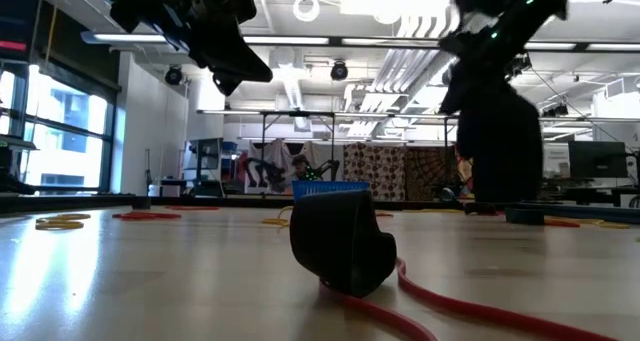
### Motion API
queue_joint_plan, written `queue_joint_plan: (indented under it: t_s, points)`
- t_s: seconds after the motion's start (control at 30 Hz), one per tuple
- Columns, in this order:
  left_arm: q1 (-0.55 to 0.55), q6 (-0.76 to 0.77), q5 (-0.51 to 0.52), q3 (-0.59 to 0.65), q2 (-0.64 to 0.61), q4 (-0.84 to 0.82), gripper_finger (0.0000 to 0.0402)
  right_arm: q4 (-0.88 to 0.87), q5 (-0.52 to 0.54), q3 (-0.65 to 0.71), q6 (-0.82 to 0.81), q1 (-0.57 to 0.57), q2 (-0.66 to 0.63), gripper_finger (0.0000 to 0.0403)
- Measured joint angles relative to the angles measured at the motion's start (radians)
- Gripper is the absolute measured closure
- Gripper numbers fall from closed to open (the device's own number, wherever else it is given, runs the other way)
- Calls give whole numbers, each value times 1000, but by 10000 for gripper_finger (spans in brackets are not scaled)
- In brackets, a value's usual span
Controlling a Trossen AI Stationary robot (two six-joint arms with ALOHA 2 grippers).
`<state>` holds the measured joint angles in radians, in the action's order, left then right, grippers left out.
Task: Sort rubber bands into baskets
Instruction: Put the yellow rubber band into the red basket
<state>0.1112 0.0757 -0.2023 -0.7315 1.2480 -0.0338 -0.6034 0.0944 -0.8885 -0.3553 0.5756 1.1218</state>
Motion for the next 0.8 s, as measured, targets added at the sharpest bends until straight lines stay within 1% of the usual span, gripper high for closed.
queue_joint_plan:
  t_s: [0.17, 0.3, 0.4, 0.53, 0.63, 0.8]
  points:
    - [0, -3, -3, 0, 0, -9, 401, -127, -9, -134, 106, 106, 205, 264]
    - [1, -33, 4, 0, 0, -25, 401, -185, -11, -216, 207, 177, 346, 236]
    - [7, -30, 4, 0, 0, -36, 401, -210, -35, -261, 280, 222, 431, 230]
    - [7, -34, 5, 0, 0, -48, 401, -220, -59, -285, 346, 267, 520, 229]
    - [7, -35, 5, 0, 0, -48, 401, -219, -98, -285, 371, 297, 571, 229]
    - [7, -35, 6, 0, 0, -48, 401, -189, -103, -285, 389, 329, 642, 229]
